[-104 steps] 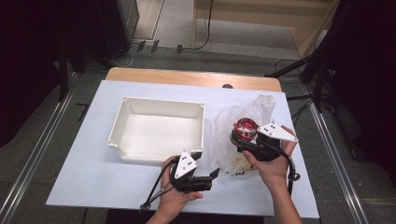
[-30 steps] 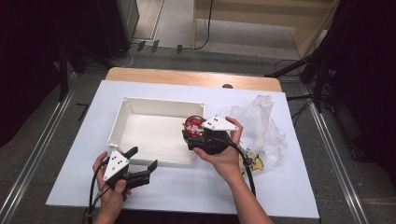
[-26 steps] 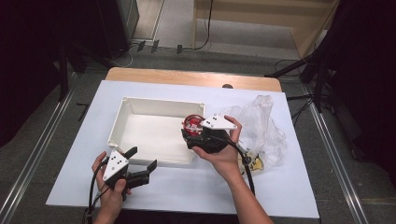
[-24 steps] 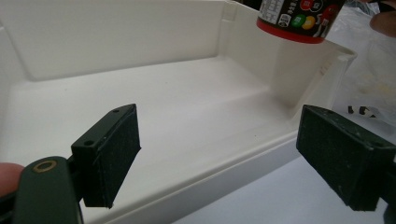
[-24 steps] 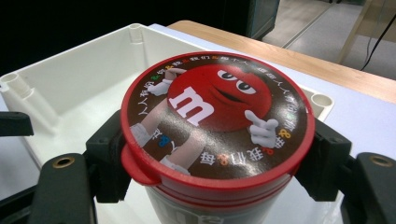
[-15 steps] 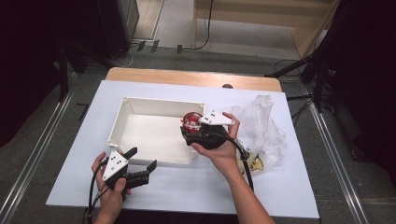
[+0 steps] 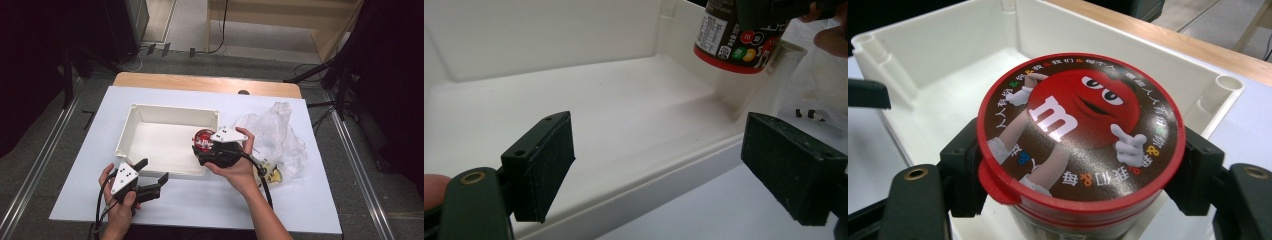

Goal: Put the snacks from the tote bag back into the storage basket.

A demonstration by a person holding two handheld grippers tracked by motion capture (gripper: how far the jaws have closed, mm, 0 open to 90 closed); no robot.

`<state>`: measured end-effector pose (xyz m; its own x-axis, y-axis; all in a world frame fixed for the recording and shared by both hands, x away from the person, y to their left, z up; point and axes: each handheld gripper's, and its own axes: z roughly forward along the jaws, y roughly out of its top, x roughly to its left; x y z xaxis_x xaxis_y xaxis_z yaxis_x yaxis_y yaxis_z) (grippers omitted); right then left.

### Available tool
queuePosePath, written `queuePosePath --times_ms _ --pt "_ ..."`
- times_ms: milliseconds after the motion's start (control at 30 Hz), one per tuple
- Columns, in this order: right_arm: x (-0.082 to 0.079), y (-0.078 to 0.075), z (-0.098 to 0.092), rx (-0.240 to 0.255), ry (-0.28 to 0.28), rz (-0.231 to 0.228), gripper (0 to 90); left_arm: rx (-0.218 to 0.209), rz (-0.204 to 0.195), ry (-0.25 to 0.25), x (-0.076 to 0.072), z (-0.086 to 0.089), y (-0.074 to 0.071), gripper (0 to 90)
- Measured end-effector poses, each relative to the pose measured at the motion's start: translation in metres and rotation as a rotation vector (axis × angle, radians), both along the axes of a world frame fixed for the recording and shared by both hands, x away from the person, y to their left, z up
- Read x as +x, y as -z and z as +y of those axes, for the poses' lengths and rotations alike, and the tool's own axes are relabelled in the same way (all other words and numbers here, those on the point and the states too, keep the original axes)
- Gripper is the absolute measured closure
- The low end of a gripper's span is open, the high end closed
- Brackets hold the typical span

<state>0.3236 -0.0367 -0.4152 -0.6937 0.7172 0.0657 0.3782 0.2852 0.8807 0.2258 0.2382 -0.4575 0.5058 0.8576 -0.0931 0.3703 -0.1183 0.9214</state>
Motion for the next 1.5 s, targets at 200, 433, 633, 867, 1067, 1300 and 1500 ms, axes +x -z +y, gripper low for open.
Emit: queuePosePath --times_ms 200,433,633,867,1067,1300,1500 --pt "-0.001 0.005 0.001 -0.024 -0.01 0.008 26.2 0.002 -0.001 -0.003 0.0 0.001 0.0 14.2" --pt "-0.003 0.008 -0.002 -0.03 -0.021 0.022 25.2 0.002 -0.002 -0.006 0.0 0.002 0.0 14.2" --pt "-0.004 0.003 -0.011 0.014 0.011 0.007 25.1 0.003 -0.003 -0.001 0.0 0.002 0.0 14.2" --pt "-0.007 -0.002 -0.031 0.046 0.044 0.0 24.4 0.003 -0.004 -0.004 0.0 0.001 0.0 14.2" --pt "-0.013 -0.003 -0.053 0.067 0.079 -0.005 23.5 0.009 -0.005 -0.009 0.0 0.001 0.001 14.2" --pt "-0.02 -0.001 -0.081 0.086 0.13 -0.001 19.7 0.009 -0.006 -0.01 0.0 0.001 0.001 14.2" --pt "-0.026 0.003 -0.105 0.097 0.174 0.005 19.5 0.008 -0.004 -0.011 0.0 0.001 0.001 14.2"
